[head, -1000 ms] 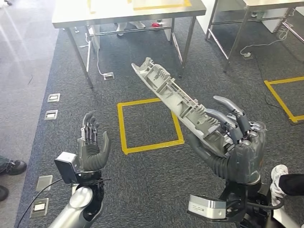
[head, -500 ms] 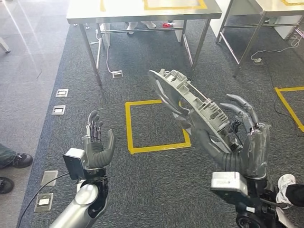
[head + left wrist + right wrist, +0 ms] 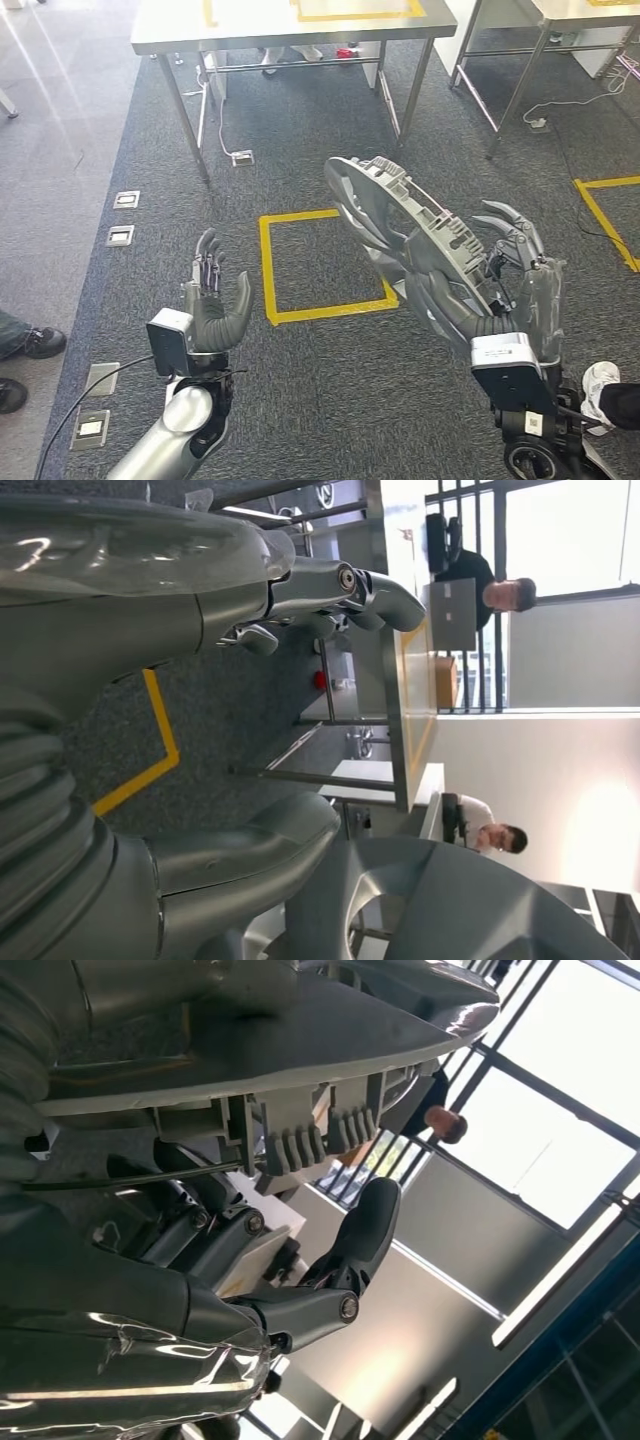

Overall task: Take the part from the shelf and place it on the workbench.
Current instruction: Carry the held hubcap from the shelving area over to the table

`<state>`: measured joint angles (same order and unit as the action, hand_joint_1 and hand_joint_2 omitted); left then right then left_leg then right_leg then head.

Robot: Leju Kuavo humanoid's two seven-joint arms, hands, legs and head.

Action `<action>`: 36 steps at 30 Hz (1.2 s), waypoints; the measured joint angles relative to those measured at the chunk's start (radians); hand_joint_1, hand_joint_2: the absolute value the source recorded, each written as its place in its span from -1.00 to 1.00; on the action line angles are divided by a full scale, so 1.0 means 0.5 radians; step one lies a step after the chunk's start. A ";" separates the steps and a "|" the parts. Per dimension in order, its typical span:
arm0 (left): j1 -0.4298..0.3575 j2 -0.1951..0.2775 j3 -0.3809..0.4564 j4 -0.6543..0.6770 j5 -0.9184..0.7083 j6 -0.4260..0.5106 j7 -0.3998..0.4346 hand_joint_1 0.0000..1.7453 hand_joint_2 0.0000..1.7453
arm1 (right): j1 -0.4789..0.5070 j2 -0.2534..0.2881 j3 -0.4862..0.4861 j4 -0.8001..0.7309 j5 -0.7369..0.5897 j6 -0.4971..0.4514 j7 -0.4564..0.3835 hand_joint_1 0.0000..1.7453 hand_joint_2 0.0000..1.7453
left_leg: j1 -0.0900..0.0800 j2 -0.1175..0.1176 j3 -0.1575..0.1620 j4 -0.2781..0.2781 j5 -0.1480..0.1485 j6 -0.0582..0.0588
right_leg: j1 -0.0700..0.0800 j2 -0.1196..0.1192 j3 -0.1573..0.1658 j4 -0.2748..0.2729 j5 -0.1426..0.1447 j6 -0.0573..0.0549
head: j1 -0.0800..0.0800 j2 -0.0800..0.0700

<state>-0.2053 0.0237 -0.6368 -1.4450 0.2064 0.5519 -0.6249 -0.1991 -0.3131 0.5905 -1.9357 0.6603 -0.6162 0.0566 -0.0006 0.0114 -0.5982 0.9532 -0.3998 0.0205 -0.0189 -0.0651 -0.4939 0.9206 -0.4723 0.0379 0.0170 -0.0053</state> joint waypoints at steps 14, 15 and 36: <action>0.002 0.001 -0.010 0.000 0.008 -0.004 -0.009 -1.00 1.00 | -0.004 0.017 0.006 0.020 -0.027 0.006 -0.036 1.00 1.00 | 0.000 0.000 0.001 -0.002 0.001 -0.002 | 0.000 0.000 0.001 0.002 -0.003 -0.002 | -0.002 0.000; 0.002 0.001 -0.010 0.000 0.008 -0.005 -0.009 -1.00 1.00 | -0.004 0.017 0.008 0.020 -0.028 0.004 -0.036 1.00 1.00 | 0.000 0.000 0.001 -0.001 0.001 -0.002 | 0.000 0.000 0.001 0.002 -0.003 -0.002 | -0.002 0.000; 0.001 0.001 -0.014 0.000 0.010 -0.036 -0.008 -1.00 1.00 | -0.002 0.017 0.008 0.012 -0.001 -0.080 -0.077 1.00 1.00 | 0.000 0.001 0.002 -0.001 0.001 -0.002 | 0.000 0.000 0.000 0.002 -0.003 -0.002 | -0.003 0.000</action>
<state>-0.2045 0.0239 -0.6438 -1.4448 0.2115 0.5339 -0.6291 -0.2002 -0.3048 0.5945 -1.9297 0.6597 -0.6561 0.0181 -0.0004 0.0116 -0.5973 0.9526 -0.3994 0.0196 -0.0189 -0.0652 -0.4938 0.9218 -0.4740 0.0370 0.0154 -0.0053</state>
